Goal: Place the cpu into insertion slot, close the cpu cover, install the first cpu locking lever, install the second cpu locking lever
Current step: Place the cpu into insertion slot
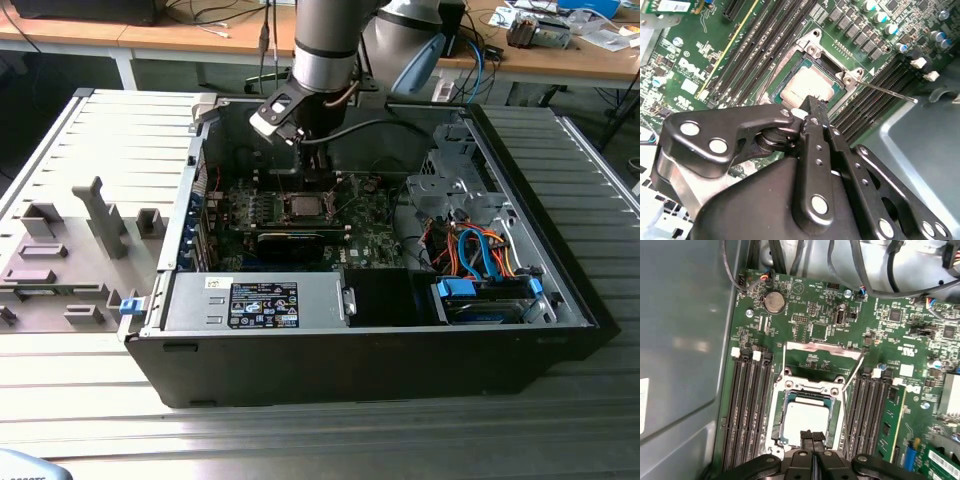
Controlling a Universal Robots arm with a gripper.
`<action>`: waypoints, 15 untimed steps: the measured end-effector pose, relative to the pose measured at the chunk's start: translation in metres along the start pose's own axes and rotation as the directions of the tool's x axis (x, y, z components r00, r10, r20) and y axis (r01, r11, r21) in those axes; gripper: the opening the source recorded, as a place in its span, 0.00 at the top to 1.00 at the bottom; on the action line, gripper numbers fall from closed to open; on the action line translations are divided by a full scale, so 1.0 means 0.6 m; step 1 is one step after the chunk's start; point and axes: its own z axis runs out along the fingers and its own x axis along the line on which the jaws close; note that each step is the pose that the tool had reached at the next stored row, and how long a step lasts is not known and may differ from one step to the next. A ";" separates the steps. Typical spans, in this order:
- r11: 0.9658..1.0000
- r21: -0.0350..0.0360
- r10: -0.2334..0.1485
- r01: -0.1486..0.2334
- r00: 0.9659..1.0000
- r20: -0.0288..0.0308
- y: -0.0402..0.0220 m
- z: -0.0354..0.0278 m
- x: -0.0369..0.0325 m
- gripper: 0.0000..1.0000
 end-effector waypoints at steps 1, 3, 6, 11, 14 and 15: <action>1.000 0.000 0.000 0.000 1.000 0.000 0.000 -0.005 0.000 0.89; 1.000 0.000 0.000 0.000 1.000 0.000 0.000 -0.010 0.000 0.89; 1.000 0.000 0.000 0.000 1.000 0.000 -0.001 -0.025 0.000 0.89; 1.000 0.000 0.000 0.000 1.000 0.000 -0.003 -0.056 -0.001 0.89; 1.000 0.000 0.000 0.000 1.000 0.000 -0.003 -0.063 -0.001 0.89; 1.000 0.000 0.000 0.000 1.000 0.000 -0.003 -0.063 -0.001 0.89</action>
